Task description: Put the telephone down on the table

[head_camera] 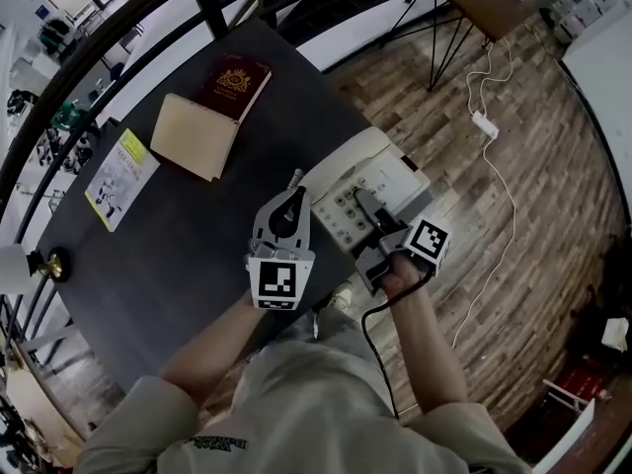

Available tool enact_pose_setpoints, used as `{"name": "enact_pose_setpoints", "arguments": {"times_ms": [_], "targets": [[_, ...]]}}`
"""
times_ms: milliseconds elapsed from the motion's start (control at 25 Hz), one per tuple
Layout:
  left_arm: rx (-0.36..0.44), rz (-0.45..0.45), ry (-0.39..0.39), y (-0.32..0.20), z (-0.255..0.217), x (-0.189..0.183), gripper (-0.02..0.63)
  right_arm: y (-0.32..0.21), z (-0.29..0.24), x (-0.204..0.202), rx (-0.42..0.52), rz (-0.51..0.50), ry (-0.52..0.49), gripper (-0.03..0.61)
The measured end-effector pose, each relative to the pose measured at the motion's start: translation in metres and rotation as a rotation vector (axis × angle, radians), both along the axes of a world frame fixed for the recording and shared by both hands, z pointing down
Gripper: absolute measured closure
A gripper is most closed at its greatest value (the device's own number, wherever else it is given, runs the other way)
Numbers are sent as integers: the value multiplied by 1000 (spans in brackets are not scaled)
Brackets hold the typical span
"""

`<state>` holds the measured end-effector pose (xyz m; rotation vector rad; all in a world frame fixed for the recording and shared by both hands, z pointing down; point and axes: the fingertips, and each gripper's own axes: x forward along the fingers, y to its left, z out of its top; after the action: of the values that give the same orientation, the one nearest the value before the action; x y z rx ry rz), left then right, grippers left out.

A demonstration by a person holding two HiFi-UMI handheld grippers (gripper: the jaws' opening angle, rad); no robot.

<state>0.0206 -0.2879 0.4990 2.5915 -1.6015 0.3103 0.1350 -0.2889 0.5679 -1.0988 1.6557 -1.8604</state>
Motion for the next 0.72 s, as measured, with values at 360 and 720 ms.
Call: {"name": "enact_pose_setpoints", "arguments": {"times_ms": [360, 720], "targets": [[-122, -17, -22, -32, 59, 0, 611, -46, 51, -16, -62, -30, -15, 388], [-194, 5, -44, -42, 92, 2, 611, -62, 90, -25, -131, -63, 21, 388]]}}
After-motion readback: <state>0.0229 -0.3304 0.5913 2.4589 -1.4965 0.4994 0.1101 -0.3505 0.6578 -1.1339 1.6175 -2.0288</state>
